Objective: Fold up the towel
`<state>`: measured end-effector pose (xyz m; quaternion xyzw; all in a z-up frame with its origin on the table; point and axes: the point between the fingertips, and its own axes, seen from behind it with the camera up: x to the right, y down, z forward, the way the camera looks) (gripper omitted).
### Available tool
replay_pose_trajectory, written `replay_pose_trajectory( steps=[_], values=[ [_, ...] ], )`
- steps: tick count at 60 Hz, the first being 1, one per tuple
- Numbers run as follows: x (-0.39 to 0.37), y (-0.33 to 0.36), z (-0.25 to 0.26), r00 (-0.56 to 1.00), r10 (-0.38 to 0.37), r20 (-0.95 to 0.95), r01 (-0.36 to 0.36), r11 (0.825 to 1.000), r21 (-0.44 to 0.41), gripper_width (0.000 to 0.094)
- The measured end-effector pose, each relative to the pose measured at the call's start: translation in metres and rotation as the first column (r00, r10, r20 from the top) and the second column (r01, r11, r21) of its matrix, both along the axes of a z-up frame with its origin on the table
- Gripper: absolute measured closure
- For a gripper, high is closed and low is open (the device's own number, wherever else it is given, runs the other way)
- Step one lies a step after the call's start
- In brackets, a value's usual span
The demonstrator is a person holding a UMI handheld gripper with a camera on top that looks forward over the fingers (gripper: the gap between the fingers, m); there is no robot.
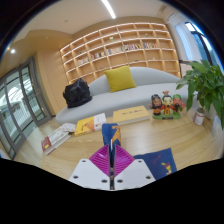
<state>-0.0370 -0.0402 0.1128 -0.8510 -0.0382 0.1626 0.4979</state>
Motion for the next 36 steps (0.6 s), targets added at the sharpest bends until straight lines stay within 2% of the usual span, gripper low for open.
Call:
replay_pose_trajectory(
  steps=[3, 5, 6, 7, 10, 13, 15, 20, 36],
  values=[
    [0.030, 0.004, -0.016, 0.999, -0.037, 0.020, 0.038, 0.999, -0.026, 0.0878],
    [0.054, 0.007, -0.030, 0.997, -0.062, 0.039, 0.064, 0.997, -0.035, 0.0813],
    [0.065, 0.007, -0.034, 0.996, -0.074, 0.050, 0.076, 0.996, -0.040, 0.0750],
    [0.076, 0.007, -0.039, 0.994, -0.086, 0.068, 0.089, 0.995, -0.049, 0.0660],
    [0.109, 0.006, -0.051, 0.985, -0.121, 0.120, 0.129, 0.990, -0.064, 0.0254],
    [0.141, 0.008, -0.052, 0.973, -0.170, 0.159, 0.180, 0.982, -0.051, 0.0068],
    [0.156, 0.001, -0.050, 0.966, -0.191, 0.174, 0.200, 0.979, -0.035, 0.0092],
    [0.183, -0.006, -0.037, 0.953, -0.227, 0.199, 0.233, 0.972, -0.008, 0.0086],
    [0.193, -0.084, 0.009, 0.951, -0.186, 0.246, 0.186, 0.982, 0.024, 0.0091]
  ],
)
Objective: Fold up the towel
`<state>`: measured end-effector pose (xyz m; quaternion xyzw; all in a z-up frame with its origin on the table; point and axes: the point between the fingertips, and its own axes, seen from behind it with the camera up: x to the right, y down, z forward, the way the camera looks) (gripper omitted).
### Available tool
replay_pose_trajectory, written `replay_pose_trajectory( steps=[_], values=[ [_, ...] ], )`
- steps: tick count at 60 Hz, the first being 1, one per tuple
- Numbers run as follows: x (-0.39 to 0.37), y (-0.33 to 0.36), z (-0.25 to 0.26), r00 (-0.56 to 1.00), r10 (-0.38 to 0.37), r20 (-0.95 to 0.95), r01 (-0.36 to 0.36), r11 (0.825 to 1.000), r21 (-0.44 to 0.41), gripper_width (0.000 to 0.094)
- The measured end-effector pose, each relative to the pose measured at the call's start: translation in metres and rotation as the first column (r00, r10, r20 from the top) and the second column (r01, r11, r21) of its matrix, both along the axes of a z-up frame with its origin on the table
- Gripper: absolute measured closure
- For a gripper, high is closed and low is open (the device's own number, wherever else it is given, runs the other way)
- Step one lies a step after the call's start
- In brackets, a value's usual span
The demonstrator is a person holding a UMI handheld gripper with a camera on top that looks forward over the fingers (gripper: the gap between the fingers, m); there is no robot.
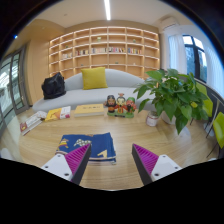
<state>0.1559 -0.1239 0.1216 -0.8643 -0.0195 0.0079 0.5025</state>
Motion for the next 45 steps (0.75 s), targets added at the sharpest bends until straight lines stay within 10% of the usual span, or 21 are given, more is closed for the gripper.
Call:
replay_pose_trajectory(
  steps=[45],
  values=[
    [-0.037, -0.164, 0.074, 0.994, 0.101, 0.039, -0.103, 0.993, 0.061, 0.0086]
  ],
)
